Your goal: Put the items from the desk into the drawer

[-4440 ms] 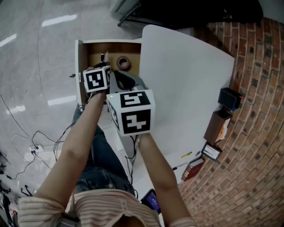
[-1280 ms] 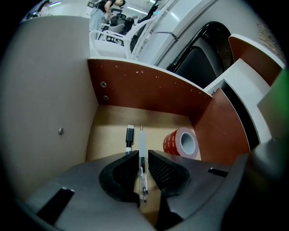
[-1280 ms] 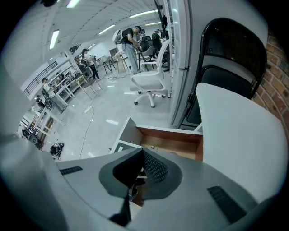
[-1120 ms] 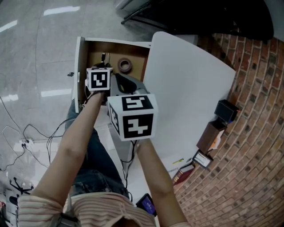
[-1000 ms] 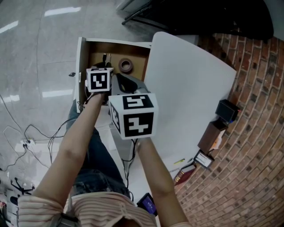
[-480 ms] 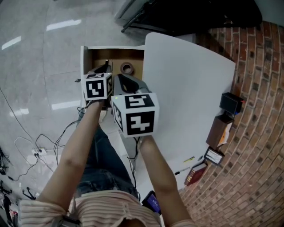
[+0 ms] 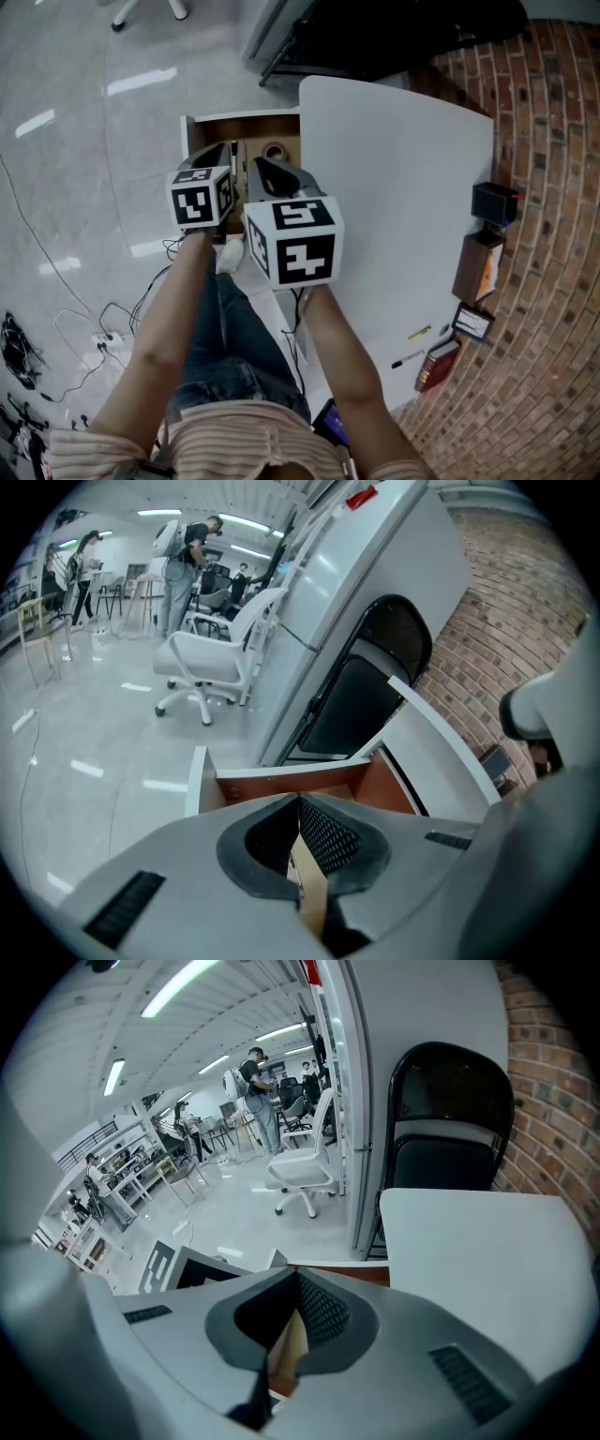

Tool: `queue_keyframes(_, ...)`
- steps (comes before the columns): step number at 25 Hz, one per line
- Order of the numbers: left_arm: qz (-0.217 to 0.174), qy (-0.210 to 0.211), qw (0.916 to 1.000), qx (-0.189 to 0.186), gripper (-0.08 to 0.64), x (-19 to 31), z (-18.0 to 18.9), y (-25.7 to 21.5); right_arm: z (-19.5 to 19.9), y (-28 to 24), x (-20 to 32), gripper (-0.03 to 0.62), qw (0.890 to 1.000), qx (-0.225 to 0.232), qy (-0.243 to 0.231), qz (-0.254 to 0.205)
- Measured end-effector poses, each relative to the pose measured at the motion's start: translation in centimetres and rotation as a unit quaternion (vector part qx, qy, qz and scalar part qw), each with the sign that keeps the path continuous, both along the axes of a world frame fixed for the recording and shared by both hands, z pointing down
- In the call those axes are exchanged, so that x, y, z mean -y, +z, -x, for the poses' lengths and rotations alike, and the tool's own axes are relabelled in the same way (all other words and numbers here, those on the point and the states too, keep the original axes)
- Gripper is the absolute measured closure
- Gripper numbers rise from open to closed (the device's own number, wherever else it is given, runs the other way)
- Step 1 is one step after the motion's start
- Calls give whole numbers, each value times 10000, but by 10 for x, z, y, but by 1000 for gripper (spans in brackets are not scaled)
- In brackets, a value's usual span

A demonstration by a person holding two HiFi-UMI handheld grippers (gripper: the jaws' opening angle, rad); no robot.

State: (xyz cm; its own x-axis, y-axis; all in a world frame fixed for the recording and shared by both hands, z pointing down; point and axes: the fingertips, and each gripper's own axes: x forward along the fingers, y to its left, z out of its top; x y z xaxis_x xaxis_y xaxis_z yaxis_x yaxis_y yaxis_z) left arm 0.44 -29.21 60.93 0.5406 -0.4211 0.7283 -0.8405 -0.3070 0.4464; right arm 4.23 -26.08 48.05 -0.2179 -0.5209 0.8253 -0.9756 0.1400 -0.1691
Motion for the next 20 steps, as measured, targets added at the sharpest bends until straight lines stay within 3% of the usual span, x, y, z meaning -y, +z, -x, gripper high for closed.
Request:
queue_keyframes(13, -1091, 540, 9924, -179, 551, 11, 5, -109, -18, -73, -4, 575, 9937, 323, 515, -938)
queue_keyframes(20, -1565, 683, 9850, -245, 551, 9, 8, -161, -32, -116, -10, 575, 9822, 558, 815, -1595)
